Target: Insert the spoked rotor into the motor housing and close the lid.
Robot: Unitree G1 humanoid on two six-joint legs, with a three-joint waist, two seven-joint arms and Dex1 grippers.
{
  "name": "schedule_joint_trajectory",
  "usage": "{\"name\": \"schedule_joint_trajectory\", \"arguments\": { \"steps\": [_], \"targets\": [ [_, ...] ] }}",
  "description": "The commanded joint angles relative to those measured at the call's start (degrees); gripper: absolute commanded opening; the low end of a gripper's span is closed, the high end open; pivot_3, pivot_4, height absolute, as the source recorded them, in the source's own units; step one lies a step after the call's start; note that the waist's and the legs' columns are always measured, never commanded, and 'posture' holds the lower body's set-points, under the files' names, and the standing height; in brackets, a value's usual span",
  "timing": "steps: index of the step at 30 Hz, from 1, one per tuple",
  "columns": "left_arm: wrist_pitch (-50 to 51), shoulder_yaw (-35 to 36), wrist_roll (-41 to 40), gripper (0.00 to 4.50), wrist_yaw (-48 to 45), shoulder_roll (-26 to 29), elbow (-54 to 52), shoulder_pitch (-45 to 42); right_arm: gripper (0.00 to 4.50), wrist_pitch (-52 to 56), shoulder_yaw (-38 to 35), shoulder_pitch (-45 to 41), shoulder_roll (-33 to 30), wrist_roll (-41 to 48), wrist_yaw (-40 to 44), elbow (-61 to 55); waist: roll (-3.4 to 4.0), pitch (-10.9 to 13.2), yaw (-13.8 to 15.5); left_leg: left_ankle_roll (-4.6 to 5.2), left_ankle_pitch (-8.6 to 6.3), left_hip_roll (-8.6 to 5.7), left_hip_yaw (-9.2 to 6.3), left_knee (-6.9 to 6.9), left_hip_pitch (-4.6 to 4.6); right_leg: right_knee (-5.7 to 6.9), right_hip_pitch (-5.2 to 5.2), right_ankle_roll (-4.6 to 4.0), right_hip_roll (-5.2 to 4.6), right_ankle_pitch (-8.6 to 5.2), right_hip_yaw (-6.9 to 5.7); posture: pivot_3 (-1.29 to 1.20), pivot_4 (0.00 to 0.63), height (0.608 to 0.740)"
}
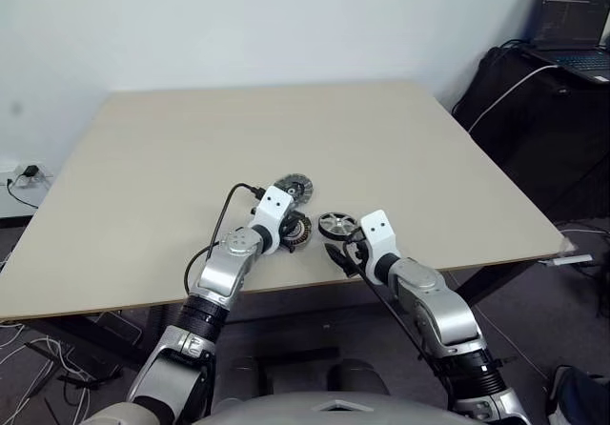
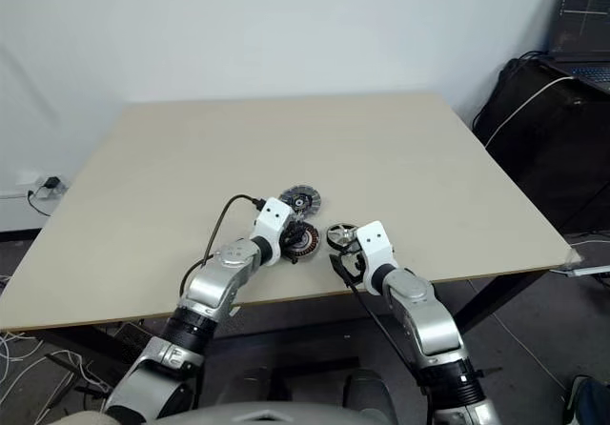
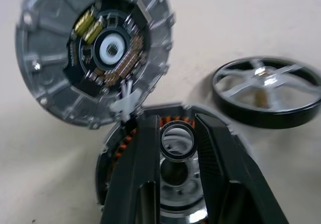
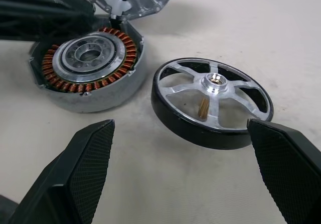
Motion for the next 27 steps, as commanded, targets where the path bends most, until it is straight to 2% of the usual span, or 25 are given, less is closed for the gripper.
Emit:
{"name": "schedule_joint_trajectory", "arguments": {
  "steps": [1, 8, 10, 13, 16, 19, 23, 24, 27],
  "targets": [
    [-1.77, -0.18, 0.43, 0.67, -0.25, -0.82, 1.12, -1.96, 4.50, -1.16, -0.88, -0.22, 0.18, 0.05, -0.41, -2.49, 0.00, 0.00, -0.01, 0.00, 0.00, 0.00, 0.00, 0.00, 0.00, 0.00, -0.01, 0.00, 0.00, 0.00, 0.00, 0.00, 0.000, 0.740],
    [-1.17, -0.31, 0.70, 0.67, -0.85, -1.01, 2.69, -1.65, 4.50, -1.18, -1.10, -0.15, 0.19, 0.03, -0.55, -2.66, -0.01, 0.01, -0.01, 0.00, 0.00, 0.02, -0.02, 0.01, 0.00, 0.01, 0.00, 0.00, -0.01, 0.00, -0.01, 0.00, 0.000, 0.740],
    [-1.27, 0.11, 0.54, 1.43, -0.56, -1.15, 2.51, -1.60, 4.50, -1.18, -1.08, -0.19, 0.25, 0.02, -0.64, -2.67, -0.01, 0.01, -0.01, 0.00, 0.00, 0.03, -0.03, 0.00, 0.00, 0.01, 0.00, 0.00, -0.01, 0.00, -0.01, 0.00, 0.000, 0.740],
    [-1.88, 0.72, 0.43, 2.34, 0.07, -1.24, 1.25, -1.57, 4.50, -1.06, -1.01, -0.33, 0.27, 0.09, -0.74, -2.69, -0.01, 0.01, -0.01, 0.00, 0.00, 0.03, -0.03, 0.00, 0.00, 0.01, 0.00, 0.00, -0.01, 0.00, -0.01, 0.00, 0.000, 0.740],
    [-2.09, 1.26, -0.23, 2.34, -0.01, -1.25, -0.49, -1.09, 4.50, -0.90, -0.79, -0.35, 0.29, 0.10, -0.82, -2.71, -0.01, 0.01, -0.01, 0.00, 0.00, 0.03, -0.03, 0.00, 0.00, 0.01, 0.00, 0.00, -0.01, 0.00, -0.01, 0.00, 0.000, 0.740],
    [-1.82, 1.75, -0.78, 1.66, -0.04, -1.23, -2.85, 0.43, 4.50, -0.60, -0.65, -0.58, 0.37, 0.19, -0.78, -2.86, -0.01, 0.01, -0.02, 0.00, 0.00, 0.05, -0.03, 0.00, 0.00, 0.01, 0.00, 0.00, -0.02, 0.00, -0.01, 0.00, 0.000, 0.740],
    [-1.03, 2.73, -1.31, 0.37, 0.48, -0.83, -8.19, 4.04, 4.50, 0.35, -0.34, -1.63, 0.65, 0.52, -0.52, -3.47, 0.00, 0.02, -0.18, 0.00, 0.00, 0.07, -0.03, -0.01, 0.00, 0.00, -0.01, 0.00, -0.01, 0.00, 0.00, 0.00, 0.000, 0.740],
    [-0.92, 3.20, -1.69, 0.01, 0.42, -0.52, -10.34, 5.70, 4.32, 0.88, 0.00, -2.35, 0.77, 0.37, -0.55, -3.39, 0.00, 0.02, -0.21, 0.00, 0.00, 0.08, -0.03, -0.01, 0.00, 0.00, -0.01, 0.00, -0.01, 0.00, 0.01, 0.00, 0.000, 0.740],
    [-0.37, 4.01, -2.26, 0.00, 0.54, -0.06, -14.19, 8.92, 3.58, 1.82, 0.95, -4.15, 0.77, -0.46, -0.63, -2.32, 0.01, 0.02, -0.35, 0.00, 0.00, 0.24, -0.04, -0.01, 0.02, 0.03, -0.02, 0.00, -0.01, 0.00, 0.02, 0.00, 0.000, 0.740]
  ]
}}
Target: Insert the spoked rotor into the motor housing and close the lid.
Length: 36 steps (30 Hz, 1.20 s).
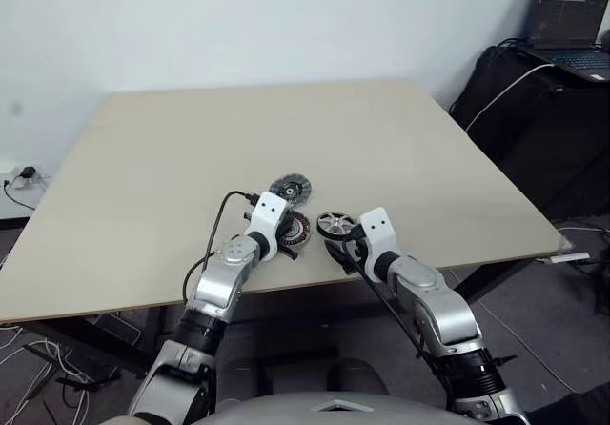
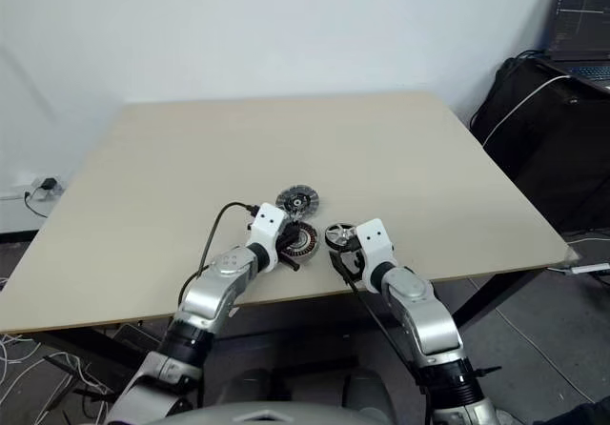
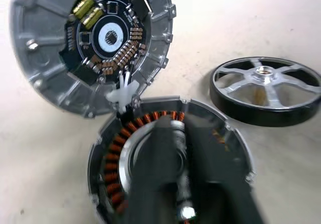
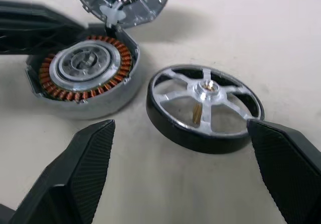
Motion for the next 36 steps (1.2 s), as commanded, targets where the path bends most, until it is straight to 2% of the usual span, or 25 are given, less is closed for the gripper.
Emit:
{"name": "schedule_joint_trajectory", "arguments": {
  "steps": [1, 11, 21, 36],
  "targets": [
    [-0.07, 1.83, -1.30, 0.00, 0.54, 0.72, -6.10, 2.82, 3.25, 1.02, 1.38, -3.86, 0.85, -0.68, -0.09, -0.34, 0.00, 0.00, 0.04, 0.00, 0.00, 0.01, 0.00, 0.01, 0.00, 0.00, 0.01, 0.00, 0.00, 0.00, -0.02, 0.00, 0.000, 0.740],
    [-6.99, 4.90, -2.13, 0.00, 1.75, 3.87, -15.58, 18.44, 0.03, 4.20, 9.54, -17.14, 5.82, -3.15, 2.34, 8.36, 0.04, 0.01, -0.30, -0.01, 0.00, 0.07, 0.04, -0.02, -0.01, 0.02, -0.04, -0.02, -0.01, 0.00, -0.01, 0.00, 0.000, 0.740],
    [-11.30, 5.37, -2.04, 0.00, 2.10, 4.60, -21.95, 25.65, 0.03, 4.22, 12.56, -24.16, 7.71, -5.65, 3.95, 16.91, 0.10, 0.04, -0.34, -0.03, -0.02, 0.09, 0.10, -0.13, -0.11, 0.00, -0.17, -0.03, -0.05, 0.00, -0.04, 0.00, 0.000, 0.740],
    [-11.52, 5.08, -2.55, 0.00, 1.14, 4.71, -21.68, 26.06, 0.03, 2.06, 12.65, -26.16, 11.25, -7.78, 3.84, 24.52, 0.14, 0.06, -0.64, -0.07, -0.02, 0.16, 0.18, -0.20, -0.10, 0.00, -0.21, -0.09, -0.01, -0.04, -0.05, 0.00, 0.000, 0.740]
  ]
}}
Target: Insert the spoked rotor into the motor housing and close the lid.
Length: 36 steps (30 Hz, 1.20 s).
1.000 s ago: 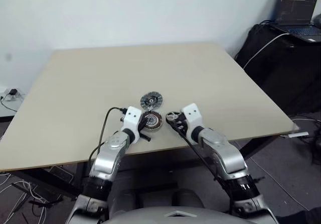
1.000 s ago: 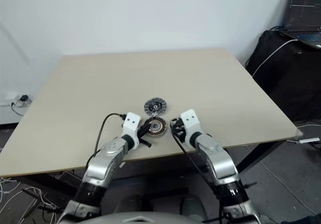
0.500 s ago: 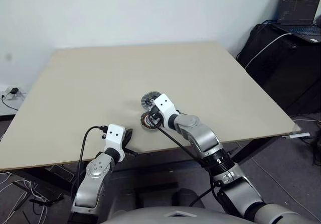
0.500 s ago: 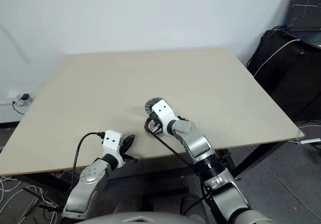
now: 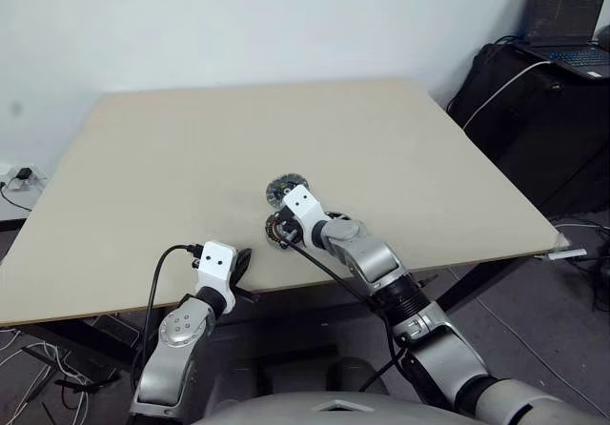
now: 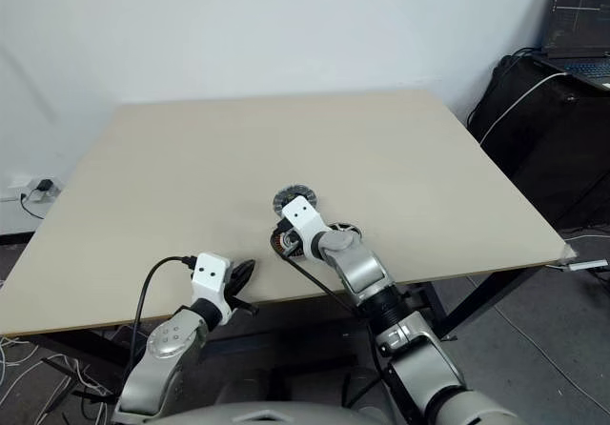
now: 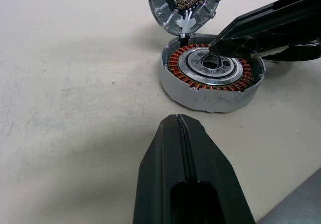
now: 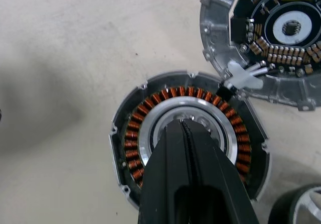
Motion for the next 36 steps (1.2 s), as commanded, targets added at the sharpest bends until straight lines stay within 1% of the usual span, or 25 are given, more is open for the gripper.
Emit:
{"name": "schedule_joint_trajectory", "arguments": {
  "steps": [1, 10, 16, 20, 27, 32, 36],
  "targets": [
    [-1.12, -0.12, -0.99, 0.00, -0.08, -0.15, -2.20, -0.87, 0.03, -1.68, -0.68, -1.92, 0.96, -0.70, -0.59, 0.43, 0.00, 0.00, -0.01, 0.00, 0.00, 0.00, 0.00, 0.00, 0.00, 0.00, 0.00, 0.00, 0.00, 0.00, 0.00, 0.00, 0.000, 0.740],
    [-0.70, -0.08, -1.31, 0.00, 0.04, -0.17, -1.75, -1.18, 0.03, -3.79, -3.13, -2.64, -0.14, -1.51, -1.56, 4.80, 0.02, 0.01, -0.08, -0.01, 0.00, 0.01, 0.03, -0.02, -0.01, -0.01, -0.02, 0.00, 0.00, 0.00, 0.00, 0.00, 0.000, 0.740],
    [-0.51, -0.19, -1.30, 0.00, -0.02, -0.21, -1.22, -1.73, 0.03, -3.38, -3.63, -1.58, -1.18, -1.74, -1.05, 3.68, 0.02, 0.01, -0.21, -0.02, 0.00, 0.01, 0.03, -0.05, 0.00, -0.01, -0.03, -0.01, 0.00, -0.01, 0.00, 0.00, 0.000, 0.740],
    [-0.25, -0.35, -1.22, 0.00, -0.13, -0.12, -0.91, -1.99, 0.03, -4.23, -4.77, -1.08, -0.78, -0.94, -1.38, 1.97, 0.03, 0.02, -0.41, -0.02, 0.01, 0.01, 0.02, -0.07, 0.00, -0.01, -0.03, -0.03, 0.02, -0.02, 0.00, 0.00, 0.000, 0.740],
    [0.25, -0.52, -1.30, 0.00, -0.54, 0.01, -0.92, -2.15, 0.03, -3.73, -3.55, -0.90, 0.81, -0.83, -0.39, 0.57, 0.03, 0.02, -0.42, -0.03, 0.01, 0.02, 0.02, -0.08, 0.01, -0.01, -0.03, -0.03, 0.02, -0.02, 0.00, 0.00, 0.000, 0.740],
    [0.50, -0.56, -1.37, 0.00, -0.51, -0.02, -1.15, -1.88, 0.03, -4.19, -3.04, -1.32, 1.78, -1.29, -0.52, 2.79, 0.04, 0.03, -0.41, -0.03, 0.00, 0.02, 0.03, -0.08, 0.00, -0.01, -0.03, -0.04, 0.02, -0.03, 0.00, 0.00, 0.000, 0.740],
    [0.72, -0.46, -1.43, 0.00, -0.47, 0.02, -1.21, -1.79, 0.03, -4.82, -2.95, -1.16, 1.29, -2.06, -0.53, 5.95, 0.04, 0.03, -0.41, -0.03, 0.00, 0.02, 0.03, -0.09, 0.00, -0.02, -0.03, -0.04, 0.02, -0.02, 0.00, 0.00, 0.000, 0.740]
  ]
}}
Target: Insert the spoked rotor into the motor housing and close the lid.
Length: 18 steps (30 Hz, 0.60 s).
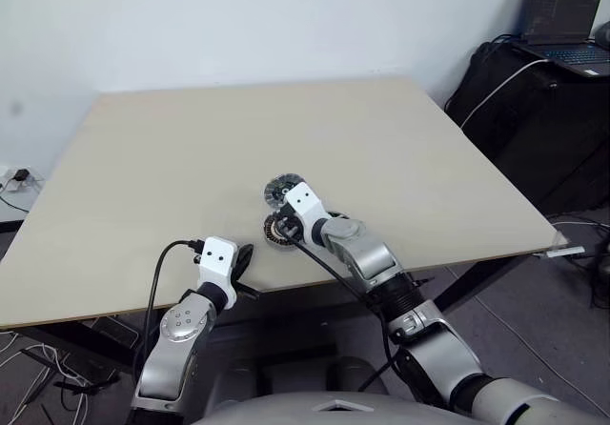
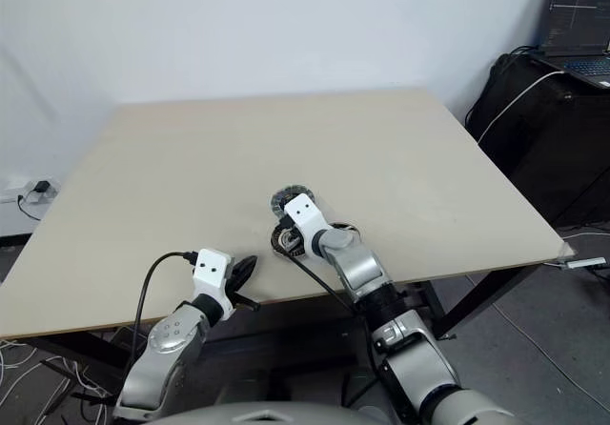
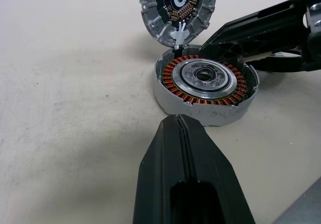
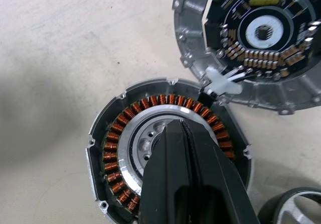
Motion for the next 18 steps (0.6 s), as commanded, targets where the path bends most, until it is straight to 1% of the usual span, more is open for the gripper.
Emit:
{"name": "schedule_joint_trajectory", "arguments": {
  "steps": [1, 9, 18],
  "targets": [
    [0.21, -0.40, -0.78, 0.00, -0.13, 0.01, -1.28, -0.37, 0.03, -1.43, -0.40, -0.57, -0.53, -0.64, 0.13, 1.60, 0.01, 0.00, -0.01, 0.00, 0.00, 0.00, 0.00, 0.00, 0.00, 0.00, 0.00, 0.00, 0.00, 0.00, 0.00, 0.00, 0.000, 0.740],
    [0.46, -0.52, -0.90, 0.00, 0.05, 0.01, -0.83, -0.51, 0.03, -1.11, -0.98, 0.87, -2.67, -0.47, 1.21, -0.20, 0.01, -0.01, 0.06, 0.00, 0.00, 0.00, 0.01, 0.00, 0.02, 0.01, 0.02, 0.00, -0.02, 0.00, 0.00, 0.00, 0.000, 0.740],
    [0.40, -0.88, -1.14, 0.00, -0.05, 0.31, -0.10, -1.12, 0.03, -5.11, -2.88, -0.10, -0.12, 1.47, 0.44, -5.15, 0.05, 0.02, -0.02, -0.01, 0.00, 0.02, 0.00, -0.04, 0.01, 0.00, -0.03, -0.02, 0.02, -0.01, 0.00, 0.00, 0.000, 0.740]
  ]
}}
